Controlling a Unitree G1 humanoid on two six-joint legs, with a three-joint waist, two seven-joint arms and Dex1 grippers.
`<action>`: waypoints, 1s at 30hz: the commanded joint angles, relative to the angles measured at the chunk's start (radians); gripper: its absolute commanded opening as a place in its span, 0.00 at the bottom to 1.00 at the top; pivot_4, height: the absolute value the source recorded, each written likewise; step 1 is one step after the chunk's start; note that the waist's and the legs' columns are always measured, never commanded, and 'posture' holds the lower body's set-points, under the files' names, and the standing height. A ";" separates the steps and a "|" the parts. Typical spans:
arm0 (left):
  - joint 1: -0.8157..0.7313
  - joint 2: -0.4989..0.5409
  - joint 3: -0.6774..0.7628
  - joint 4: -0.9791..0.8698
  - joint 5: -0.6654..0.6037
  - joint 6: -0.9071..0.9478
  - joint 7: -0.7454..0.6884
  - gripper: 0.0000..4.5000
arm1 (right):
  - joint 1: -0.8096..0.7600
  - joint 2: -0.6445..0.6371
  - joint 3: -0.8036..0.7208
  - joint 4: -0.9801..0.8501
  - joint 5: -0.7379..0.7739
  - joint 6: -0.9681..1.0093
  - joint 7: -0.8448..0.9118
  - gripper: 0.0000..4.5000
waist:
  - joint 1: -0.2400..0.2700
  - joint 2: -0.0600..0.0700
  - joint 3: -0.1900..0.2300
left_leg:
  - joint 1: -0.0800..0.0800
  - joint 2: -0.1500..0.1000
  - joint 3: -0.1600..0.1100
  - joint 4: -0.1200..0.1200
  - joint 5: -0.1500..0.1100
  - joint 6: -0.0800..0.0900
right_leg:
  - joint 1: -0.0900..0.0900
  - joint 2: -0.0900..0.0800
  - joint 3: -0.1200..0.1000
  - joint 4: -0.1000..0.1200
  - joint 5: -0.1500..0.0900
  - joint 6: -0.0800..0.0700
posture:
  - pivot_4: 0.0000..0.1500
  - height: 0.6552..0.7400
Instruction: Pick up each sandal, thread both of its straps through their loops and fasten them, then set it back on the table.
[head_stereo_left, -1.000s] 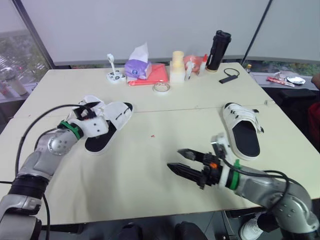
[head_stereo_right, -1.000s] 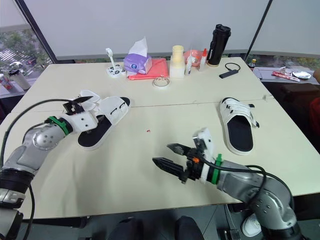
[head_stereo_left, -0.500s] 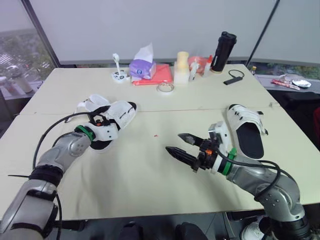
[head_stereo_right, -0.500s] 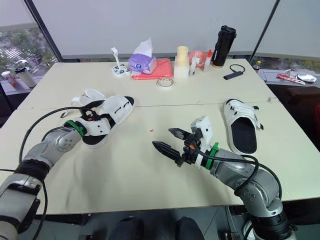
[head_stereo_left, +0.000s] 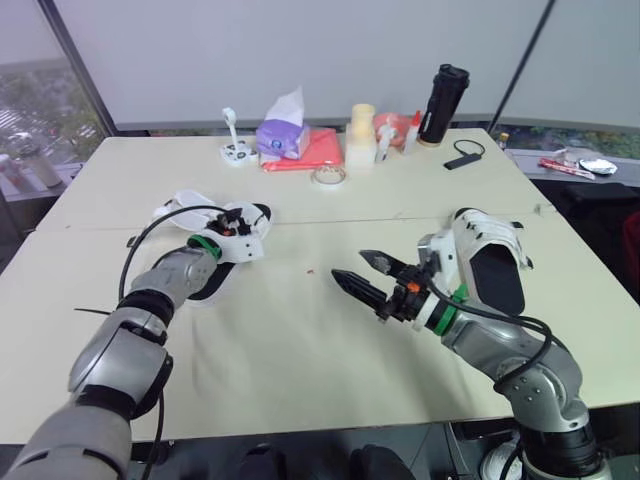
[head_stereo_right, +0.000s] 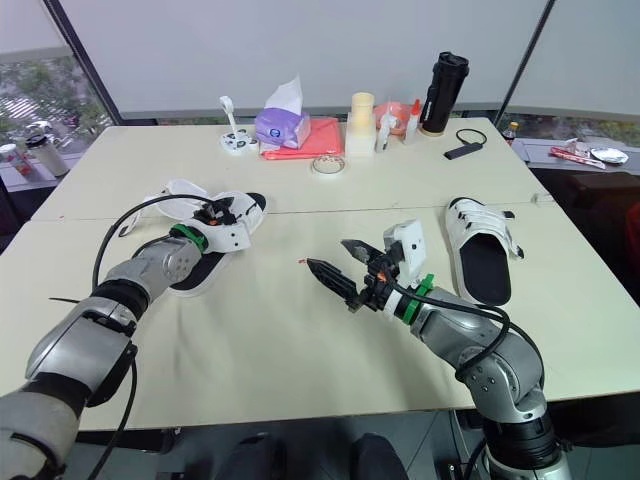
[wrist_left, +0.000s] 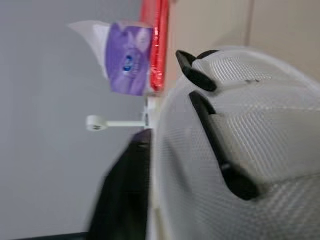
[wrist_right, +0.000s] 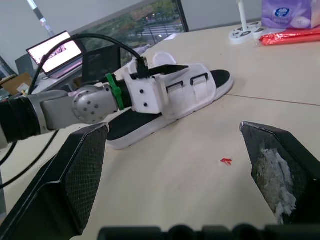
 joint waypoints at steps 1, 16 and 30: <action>-0.003 0.007 -0.024 0.006 0.019 0.005 0.048 0.01 | -0.008 0.011 -0.031 -0.023 0.003 -0.021 -0.005 1.00 | 0.000 0.000 0.000 | 0.000 0.000 0.000 0.000 0.000 0.000 | 0.000 0.000 0.000 0.000 0.000 0.000 | 1.00 0.99; -0.048 0.245 -0.265 -0.459 0.356 -0.686 0.266 0.01 | -0.015 -0.198 -0.214 0.122 0.018 -0.009 0.175 1.00 | 0.001 -0.001 0.001 | -0.001 0.000 0.002 -0.001 0.000 0.000 | -0.001 -0.001 0.000 -0.002 0.000 0.000 | 1.00 0.99; -0.098 0.159 -0.492 -0.496 0.745 -0.609 0.723 0.01 | 0.018 -0.184 -0.223 0.119 0.005 -0.023 0.181 1.00 | 0.000 -0.001 0.001 | -0.001 0.000 0.001 0.000 0.000 0.000 | -0.001 -0.001 0.001 0.000 0.000 0.000 | 1.00 0.99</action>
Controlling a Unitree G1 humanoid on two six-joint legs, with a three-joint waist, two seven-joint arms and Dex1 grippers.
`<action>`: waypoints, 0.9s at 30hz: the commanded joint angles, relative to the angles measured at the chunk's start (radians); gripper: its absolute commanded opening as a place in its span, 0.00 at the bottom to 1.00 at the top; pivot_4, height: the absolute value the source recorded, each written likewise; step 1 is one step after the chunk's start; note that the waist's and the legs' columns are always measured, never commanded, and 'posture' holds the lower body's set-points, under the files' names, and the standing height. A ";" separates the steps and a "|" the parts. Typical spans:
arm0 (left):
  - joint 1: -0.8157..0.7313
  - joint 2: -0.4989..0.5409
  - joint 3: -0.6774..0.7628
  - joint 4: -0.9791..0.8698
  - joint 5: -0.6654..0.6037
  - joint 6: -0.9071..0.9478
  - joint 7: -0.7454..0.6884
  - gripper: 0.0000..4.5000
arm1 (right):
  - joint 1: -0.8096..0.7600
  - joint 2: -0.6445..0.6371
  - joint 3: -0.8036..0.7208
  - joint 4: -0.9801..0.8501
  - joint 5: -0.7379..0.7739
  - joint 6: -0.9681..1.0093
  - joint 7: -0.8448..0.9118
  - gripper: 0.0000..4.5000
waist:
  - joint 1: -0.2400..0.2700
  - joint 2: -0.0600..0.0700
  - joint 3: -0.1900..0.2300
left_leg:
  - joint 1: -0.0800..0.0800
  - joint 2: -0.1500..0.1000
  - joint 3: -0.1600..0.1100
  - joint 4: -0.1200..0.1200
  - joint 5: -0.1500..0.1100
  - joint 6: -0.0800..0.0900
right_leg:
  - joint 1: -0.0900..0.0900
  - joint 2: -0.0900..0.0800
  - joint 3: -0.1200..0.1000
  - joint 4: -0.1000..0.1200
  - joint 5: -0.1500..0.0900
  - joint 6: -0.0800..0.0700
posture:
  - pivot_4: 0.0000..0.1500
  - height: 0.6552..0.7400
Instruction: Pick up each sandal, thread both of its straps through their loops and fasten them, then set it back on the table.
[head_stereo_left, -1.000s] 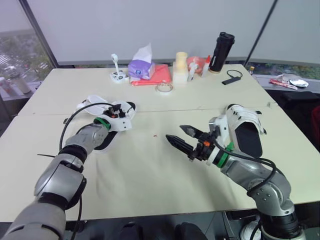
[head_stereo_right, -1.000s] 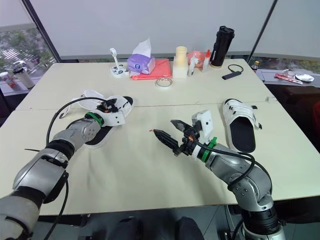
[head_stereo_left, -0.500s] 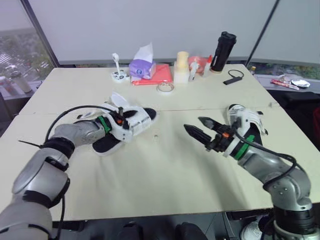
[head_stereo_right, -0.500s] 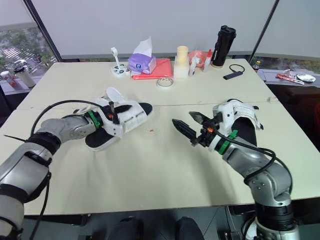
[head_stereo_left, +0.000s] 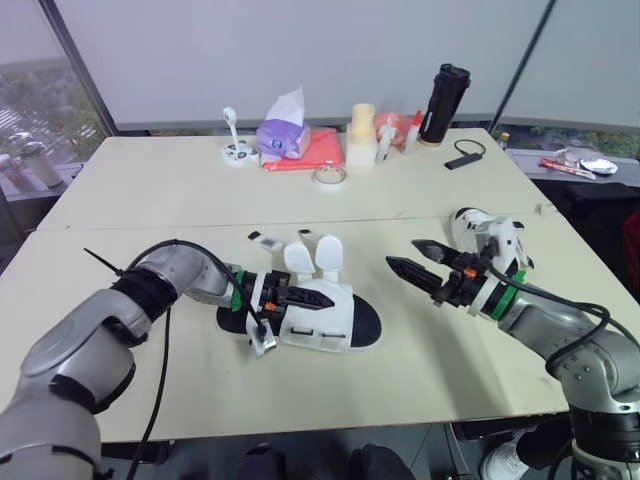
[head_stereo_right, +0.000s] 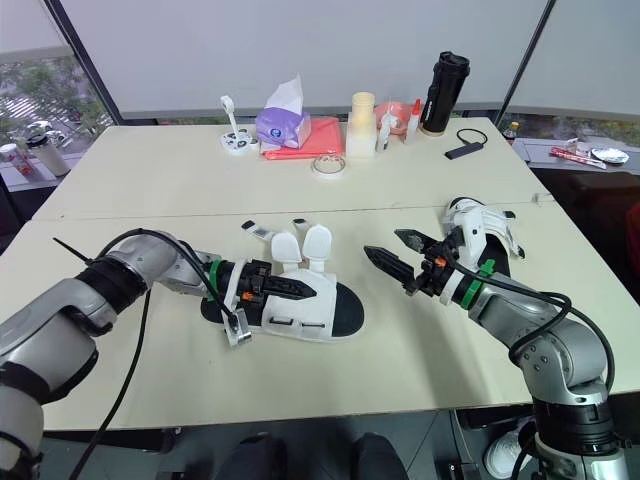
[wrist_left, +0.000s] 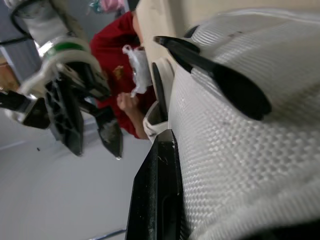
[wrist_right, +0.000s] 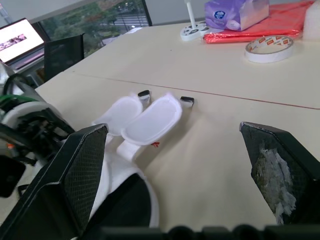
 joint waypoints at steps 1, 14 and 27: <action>-0.029 -0.015 -0.028 0.029 0.018 0.029 0.030 0.01 | 0.012 0.006 -0.036 -0.041 0.006 -0.018 -0.004 1.00 | 0.001 0.000 0.000 | 0.000 0.000 0.000 0.000 0.000 0.000 | 0.000 0.000 0.000 0.000 0.000 0.000 | 1.00 0.99; 0.034 -0.002 0.010 0.044 -0.138 0.007 -0.150 0.67 | 0.016 0.015 -0.005 -0.001 -0.015 -0.023 0.007 1.00 | 0.002 0.000 -0.001 | 0.001 0.000 0.000 0.001 0.000 0.000 | 0.001 0.000 0.000 0.001 0.000 0.000 | 1.00 0.99; 0.183 0.202 0.117 0.072 -0.899 -0.178 -0.758 0.99 | 0.041 -0.001 0.011 -0.001 -0.019 0.012 0.091 1.00 | -0.001 0.001 -0.001 | 0.002 0.001 0.000 0.001 0.000 0.000 | 0.001 0.000 0.000 0.002 0.000 0.000 | 1.00 0.99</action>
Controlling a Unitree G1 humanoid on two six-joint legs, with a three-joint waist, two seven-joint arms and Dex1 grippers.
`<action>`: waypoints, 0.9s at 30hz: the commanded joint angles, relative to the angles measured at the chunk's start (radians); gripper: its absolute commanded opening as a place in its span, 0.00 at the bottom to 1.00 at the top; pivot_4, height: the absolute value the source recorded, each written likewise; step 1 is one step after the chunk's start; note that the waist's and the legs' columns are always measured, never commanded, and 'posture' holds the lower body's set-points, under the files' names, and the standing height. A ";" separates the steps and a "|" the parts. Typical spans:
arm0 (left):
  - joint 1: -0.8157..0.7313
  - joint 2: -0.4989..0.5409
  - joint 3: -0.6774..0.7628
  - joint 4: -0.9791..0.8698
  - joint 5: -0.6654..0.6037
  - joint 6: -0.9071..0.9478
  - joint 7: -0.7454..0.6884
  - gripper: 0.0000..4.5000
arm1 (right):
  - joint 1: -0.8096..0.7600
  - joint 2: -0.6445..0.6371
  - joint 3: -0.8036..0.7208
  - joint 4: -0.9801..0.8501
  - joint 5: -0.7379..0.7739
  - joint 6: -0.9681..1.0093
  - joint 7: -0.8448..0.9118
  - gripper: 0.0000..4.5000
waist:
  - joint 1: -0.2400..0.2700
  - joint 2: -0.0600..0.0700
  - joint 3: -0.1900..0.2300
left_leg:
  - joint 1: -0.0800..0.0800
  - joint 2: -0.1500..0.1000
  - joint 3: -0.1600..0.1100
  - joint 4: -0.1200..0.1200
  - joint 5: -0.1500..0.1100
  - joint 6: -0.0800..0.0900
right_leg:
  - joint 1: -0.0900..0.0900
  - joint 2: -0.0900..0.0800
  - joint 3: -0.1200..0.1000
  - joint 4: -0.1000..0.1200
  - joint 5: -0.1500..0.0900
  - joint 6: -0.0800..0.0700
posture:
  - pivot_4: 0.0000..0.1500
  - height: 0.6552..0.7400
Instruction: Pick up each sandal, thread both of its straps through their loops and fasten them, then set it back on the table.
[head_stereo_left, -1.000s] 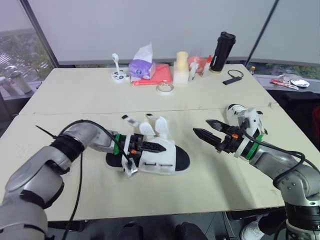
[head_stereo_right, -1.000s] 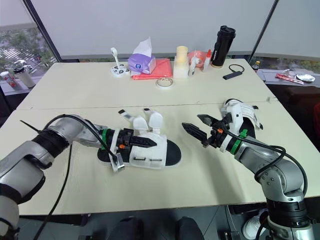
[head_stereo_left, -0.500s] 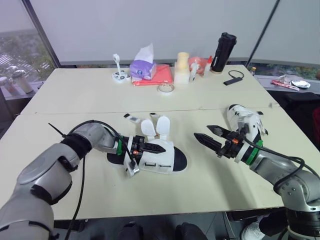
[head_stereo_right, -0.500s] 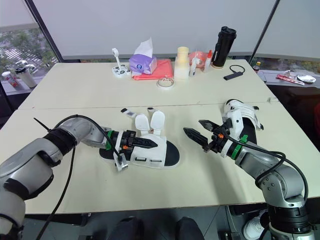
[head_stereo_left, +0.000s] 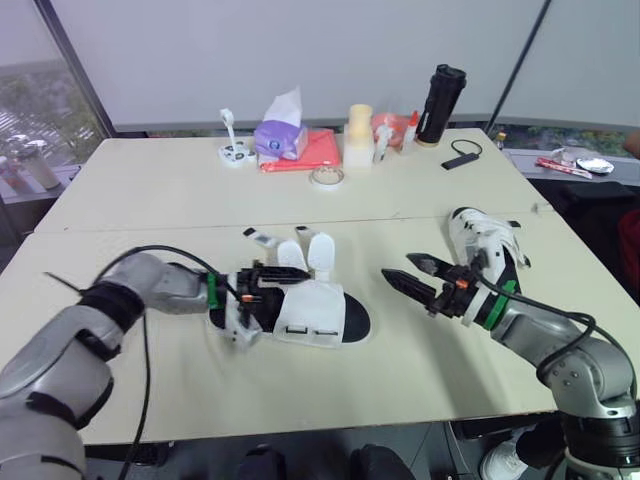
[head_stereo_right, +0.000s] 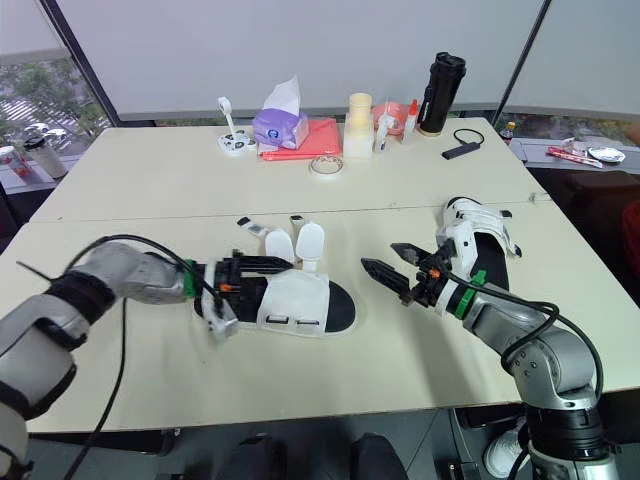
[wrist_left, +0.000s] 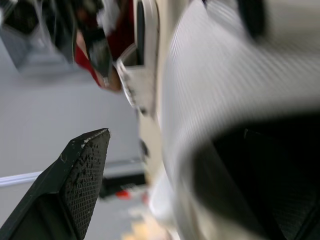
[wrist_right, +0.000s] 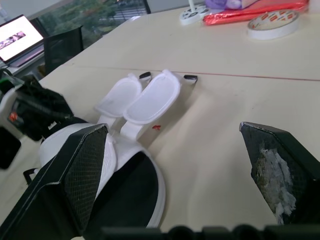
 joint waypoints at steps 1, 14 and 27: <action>0.061 0.068 -0.012 -0.054 -0.460 0.020 -0.348 0.99 | 0.016 -0.033 -0.010 -0.039 0.013 0.005 0.050 1.00 | 0.002 0.000 0.000 | 0.000 0.000 0.000 0.000 0.000 0.000 | 0.000 0.000 0.000 0.000 0.000 0.000 | 1.00 0.99; 0.432 0.296 0.440 -0.764 -1.897 1.368 -1.089 1.00 | 0.000 -0.127 0.280 0.029 -0.284 -0.202 0.311 0.16 | -0.007 0.000 0.000 | 0.002 0.001 -0.001 0.003 0.000 0.000 | 0.002 0.001 0.001 0.004 0.000 0.000 | 1.00 0.99; 0.395 -0.017 0.673 -0.567 -1.705 1.702 -1.090 1.00 | -0.143 -0.020 0.445 0.264 -0.492 -0.405 0.427 0.01 | -0.001 0.000 0.000 | 0.001 0.001 -0.001 0.003 0.000 0.000 | 0.001 0.002 0.001 0.003 0.000 0.000 | 1.00 0.99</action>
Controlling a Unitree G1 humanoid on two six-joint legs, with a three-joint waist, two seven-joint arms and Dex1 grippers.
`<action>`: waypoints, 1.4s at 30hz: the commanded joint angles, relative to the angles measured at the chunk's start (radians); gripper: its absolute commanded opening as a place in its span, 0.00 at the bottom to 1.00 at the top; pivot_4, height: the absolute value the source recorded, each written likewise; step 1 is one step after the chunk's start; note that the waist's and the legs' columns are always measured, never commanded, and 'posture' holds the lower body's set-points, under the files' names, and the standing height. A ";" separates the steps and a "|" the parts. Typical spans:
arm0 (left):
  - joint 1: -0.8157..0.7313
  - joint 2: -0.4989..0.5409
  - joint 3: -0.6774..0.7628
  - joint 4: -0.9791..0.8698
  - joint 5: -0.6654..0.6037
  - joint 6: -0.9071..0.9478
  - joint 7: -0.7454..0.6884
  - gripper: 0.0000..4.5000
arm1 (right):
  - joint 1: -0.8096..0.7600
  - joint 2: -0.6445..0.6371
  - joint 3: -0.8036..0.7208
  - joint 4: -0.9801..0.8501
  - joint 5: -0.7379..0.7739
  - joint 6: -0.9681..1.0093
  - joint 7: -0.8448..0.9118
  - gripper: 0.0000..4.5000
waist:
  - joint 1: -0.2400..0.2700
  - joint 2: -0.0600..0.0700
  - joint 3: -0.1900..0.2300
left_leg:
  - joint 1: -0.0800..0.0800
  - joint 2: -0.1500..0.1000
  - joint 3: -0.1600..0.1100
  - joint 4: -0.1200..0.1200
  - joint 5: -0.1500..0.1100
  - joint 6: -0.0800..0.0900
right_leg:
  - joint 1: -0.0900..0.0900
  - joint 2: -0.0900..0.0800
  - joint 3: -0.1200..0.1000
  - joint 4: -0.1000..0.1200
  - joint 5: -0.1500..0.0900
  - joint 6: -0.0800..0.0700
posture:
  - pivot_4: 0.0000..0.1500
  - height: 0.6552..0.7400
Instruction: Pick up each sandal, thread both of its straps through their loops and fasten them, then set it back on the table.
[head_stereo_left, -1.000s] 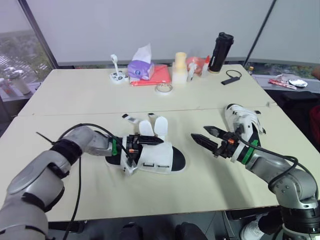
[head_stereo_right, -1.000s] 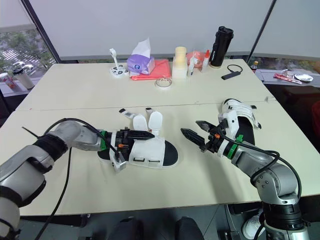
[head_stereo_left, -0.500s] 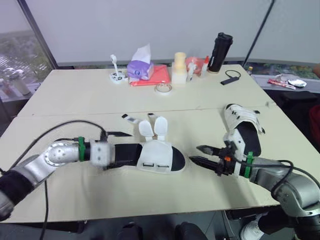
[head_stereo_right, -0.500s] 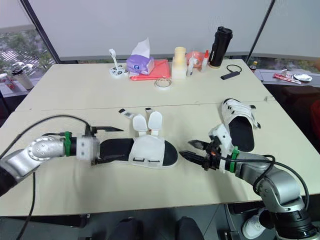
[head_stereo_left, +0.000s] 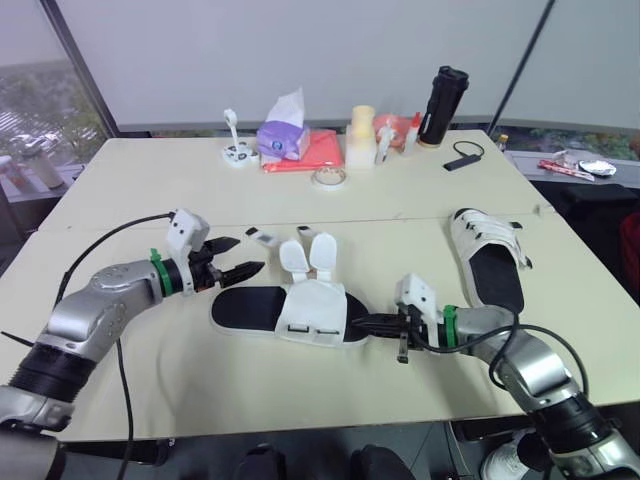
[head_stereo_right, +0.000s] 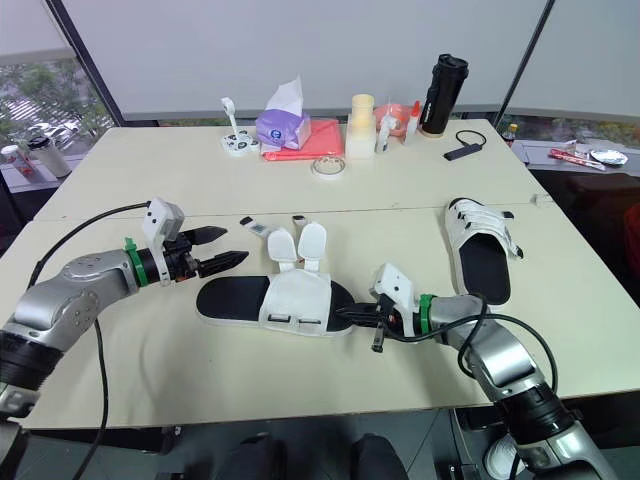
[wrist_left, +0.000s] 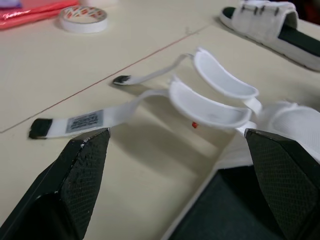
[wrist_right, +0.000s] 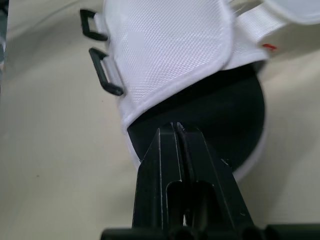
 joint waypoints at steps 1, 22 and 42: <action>-0.041 -0.033 0.061 0.069 0.049 0.054 -0.056 1.00 | -0.050 0.041 0.017 0.055 -0.038 -0.061 0.025 0.01 | -0.001 0.000 0.000 | 0.000 0.000 0.000 0.000 0.000 0.000 | 0.000 0.000 0.000 0.000 0.000 0.000 | 1.00 0.99; -0.326 -0.401 0.284 0.580 0.052 0.545 -0.195 1.00 | -0.076 0.158 0.114 0.266 -0.216 -0.234 0.081 0.01 | -0.032 -0.002 -0.003 | 0.016 0.001 -0.002 -0.004 -0.001 0.002 | 0.014 0.002 0.000 -0.001 -0.001 -0.002 | 1.00 0.99; -0.503 -0.542 0.608 1.017 0.145 0.171 0.000 0.36 | -0.097 0.206 0.096 0.301 -0.237 -0.239 0.062 0.00 | -0.033 -0.003 -0.003 | 0.017 0.001 -0.002 -0.004 -0.001 0.002 | 0.014 0.002 0.000 -0.001 -0.001 -0.002 | 1.00 0.99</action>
